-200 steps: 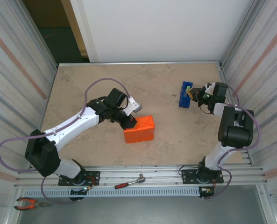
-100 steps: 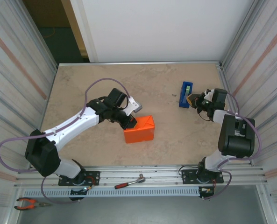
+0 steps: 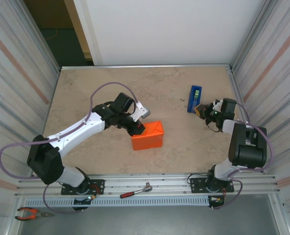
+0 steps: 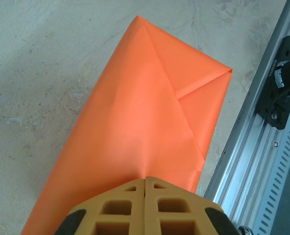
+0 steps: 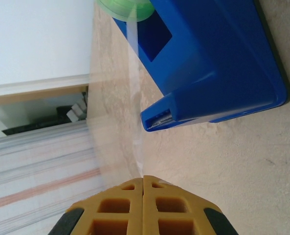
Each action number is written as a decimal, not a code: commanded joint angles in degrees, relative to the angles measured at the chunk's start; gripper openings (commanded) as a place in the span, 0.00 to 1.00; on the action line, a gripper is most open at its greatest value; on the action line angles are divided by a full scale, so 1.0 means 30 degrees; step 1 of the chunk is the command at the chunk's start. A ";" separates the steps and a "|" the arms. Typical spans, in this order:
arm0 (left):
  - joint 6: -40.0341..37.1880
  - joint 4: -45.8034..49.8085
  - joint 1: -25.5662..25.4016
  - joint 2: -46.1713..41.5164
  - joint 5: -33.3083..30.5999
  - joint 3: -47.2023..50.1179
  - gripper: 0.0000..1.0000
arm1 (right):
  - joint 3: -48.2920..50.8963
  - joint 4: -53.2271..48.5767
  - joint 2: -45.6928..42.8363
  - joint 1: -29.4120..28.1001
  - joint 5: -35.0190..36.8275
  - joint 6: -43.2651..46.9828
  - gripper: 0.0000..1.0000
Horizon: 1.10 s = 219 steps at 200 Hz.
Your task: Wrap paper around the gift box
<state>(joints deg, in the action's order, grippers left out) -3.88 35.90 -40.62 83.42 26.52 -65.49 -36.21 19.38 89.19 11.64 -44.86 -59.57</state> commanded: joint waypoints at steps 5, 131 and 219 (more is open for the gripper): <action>-0.0338 0.2325 -0.0462 0.1550 -0.1040 0.1184 0.00 | 0.0624 -0.0254 -0.0848 0.0068 -0.0761 -0.0058 0.00; -0.0356 0.2332 -0.0457 0.1604 -0.1051 0.1188 0.00 | 0.1595 0.1859 0.2074 0.0542 -0.0503 -0.0212 0.00; -0.0377 0.2343 -0.0515 0.1550 -0.1093 0.1199 0.00 | 0.1336 0.5115 0.4836 -0.0808 -0.0151 -0.2077 0.00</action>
<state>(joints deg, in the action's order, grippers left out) -3.88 35.90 -40.62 83.46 26.52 -65.49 -32.88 35.88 100.88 11.29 -44.95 -63.13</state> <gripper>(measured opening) 0.051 0.042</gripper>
